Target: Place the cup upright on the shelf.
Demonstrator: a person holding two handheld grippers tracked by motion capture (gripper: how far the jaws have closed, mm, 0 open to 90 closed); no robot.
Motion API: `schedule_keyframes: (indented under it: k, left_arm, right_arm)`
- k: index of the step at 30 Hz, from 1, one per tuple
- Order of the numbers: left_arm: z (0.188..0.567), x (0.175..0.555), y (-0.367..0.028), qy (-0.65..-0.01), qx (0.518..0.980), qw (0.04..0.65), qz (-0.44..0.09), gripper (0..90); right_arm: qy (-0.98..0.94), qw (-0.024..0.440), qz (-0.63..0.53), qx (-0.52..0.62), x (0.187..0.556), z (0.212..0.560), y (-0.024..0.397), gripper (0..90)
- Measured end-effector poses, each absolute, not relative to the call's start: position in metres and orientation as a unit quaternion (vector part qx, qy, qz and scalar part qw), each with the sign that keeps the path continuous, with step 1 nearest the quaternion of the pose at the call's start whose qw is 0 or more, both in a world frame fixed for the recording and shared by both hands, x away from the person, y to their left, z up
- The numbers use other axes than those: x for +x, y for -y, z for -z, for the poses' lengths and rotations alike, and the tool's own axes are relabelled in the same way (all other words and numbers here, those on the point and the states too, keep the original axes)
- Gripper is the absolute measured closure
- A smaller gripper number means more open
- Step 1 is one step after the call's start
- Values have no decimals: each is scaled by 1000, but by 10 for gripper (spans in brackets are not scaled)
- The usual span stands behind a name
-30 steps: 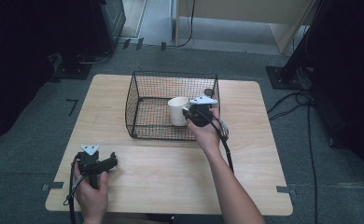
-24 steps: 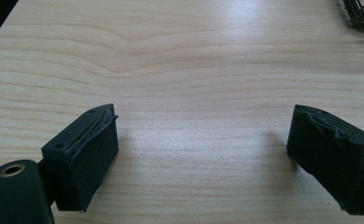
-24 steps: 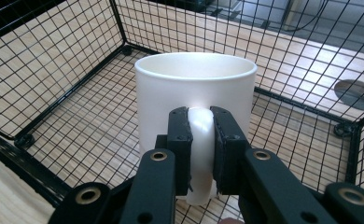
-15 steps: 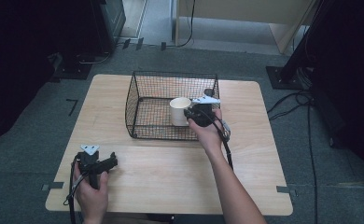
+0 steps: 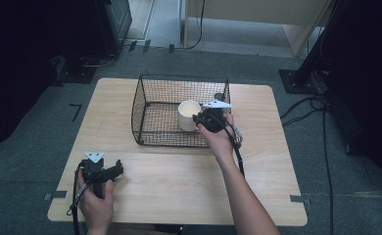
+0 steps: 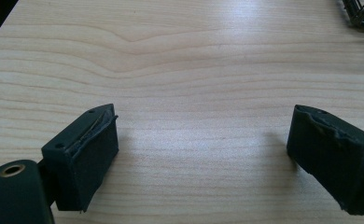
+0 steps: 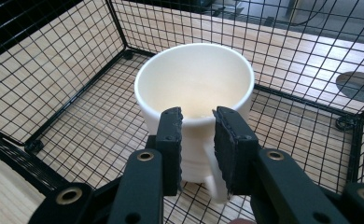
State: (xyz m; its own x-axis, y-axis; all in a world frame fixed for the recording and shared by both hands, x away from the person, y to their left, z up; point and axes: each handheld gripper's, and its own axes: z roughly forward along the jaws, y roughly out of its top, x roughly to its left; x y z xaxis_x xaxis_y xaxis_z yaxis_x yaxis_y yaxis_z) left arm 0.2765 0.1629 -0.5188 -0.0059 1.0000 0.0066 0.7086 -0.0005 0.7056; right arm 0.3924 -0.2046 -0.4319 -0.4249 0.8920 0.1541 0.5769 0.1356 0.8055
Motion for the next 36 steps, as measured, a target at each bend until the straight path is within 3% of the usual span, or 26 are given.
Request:
schedule_keyframes:
  k: [8, 12, 21, 24, 36]
  left_arm:
    - [519, 276, -163, -654, 653, 267, -273, 91]
    - [519, 277, -163, -654, 653, 267, -273, 91]
    - [519, 277, -163, -654, 653, 267, -273, 91]
    - [519, 277, -163, -655, 652, 267, -273, 91]
    - [519, 277, -163, -654, 652, 267, -273, 91]
  right_arm:
    - [-724, 185, -439, 499, 388, 426, 205, 692]
    - [-722, 192, -453, 486, 382, 419, 205, 592]
    - [-722, 229, -465, 459, 357, 400, 205, 116]
    - [-724, 231, -462, 458, 349, 396, 208, 3]
    - [-704, 252, -472, 468, 314, 392, 235, 0]
